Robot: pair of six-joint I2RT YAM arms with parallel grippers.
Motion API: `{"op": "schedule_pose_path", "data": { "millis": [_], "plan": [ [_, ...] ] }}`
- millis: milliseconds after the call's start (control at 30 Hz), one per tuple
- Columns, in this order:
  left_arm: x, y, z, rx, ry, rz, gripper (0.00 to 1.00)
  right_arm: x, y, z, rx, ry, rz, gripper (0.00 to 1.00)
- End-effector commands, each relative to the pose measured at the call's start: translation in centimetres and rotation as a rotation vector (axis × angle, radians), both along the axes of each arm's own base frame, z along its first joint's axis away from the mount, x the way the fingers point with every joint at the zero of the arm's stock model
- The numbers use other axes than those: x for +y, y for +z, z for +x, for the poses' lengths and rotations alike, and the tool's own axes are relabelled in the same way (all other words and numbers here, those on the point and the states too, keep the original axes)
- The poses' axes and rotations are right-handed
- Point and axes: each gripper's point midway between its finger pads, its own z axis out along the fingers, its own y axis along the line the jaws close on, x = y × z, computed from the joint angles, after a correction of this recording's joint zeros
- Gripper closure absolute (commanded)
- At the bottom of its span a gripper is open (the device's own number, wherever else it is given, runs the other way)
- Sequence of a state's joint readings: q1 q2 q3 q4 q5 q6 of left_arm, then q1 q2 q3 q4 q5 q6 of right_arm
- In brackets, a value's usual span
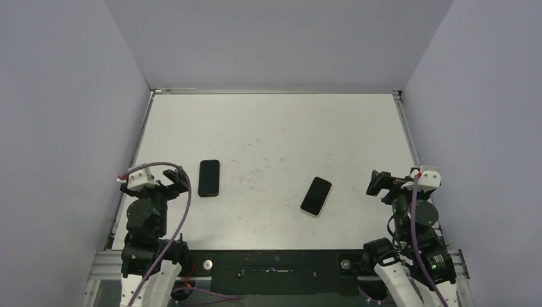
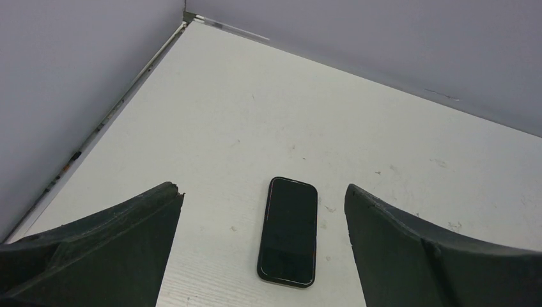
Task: Take the phone out of the phone case
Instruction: Pick up the phone at the center of the board.
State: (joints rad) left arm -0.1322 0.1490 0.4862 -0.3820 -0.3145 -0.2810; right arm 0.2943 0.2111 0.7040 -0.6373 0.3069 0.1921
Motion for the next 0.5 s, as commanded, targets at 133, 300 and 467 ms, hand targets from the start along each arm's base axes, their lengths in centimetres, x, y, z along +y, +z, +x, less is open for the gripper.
{"op": "schedule_pose_path", "data": {
  "millis": [133,300,467],
  "plan": [
    [-1.3,0.7,1.0,0.041,-0.067,0.002,0.03,-0.6,1.1,-0.1,-0.048,-0.032,0.015,0.0],
    [-2.9,-0.7,2.8,0.151,-0.129,-0.034,0.03,-0.3,1.1,-0.1,-0.051,-0.019,0.017,0.0],
    [-3.4,-4.0,4.8,0.378,-0.115,-0.067,0.03,-0.2,1.3,-0.3,-0.065,-0.01,0.021,0.0]
  ]
}}
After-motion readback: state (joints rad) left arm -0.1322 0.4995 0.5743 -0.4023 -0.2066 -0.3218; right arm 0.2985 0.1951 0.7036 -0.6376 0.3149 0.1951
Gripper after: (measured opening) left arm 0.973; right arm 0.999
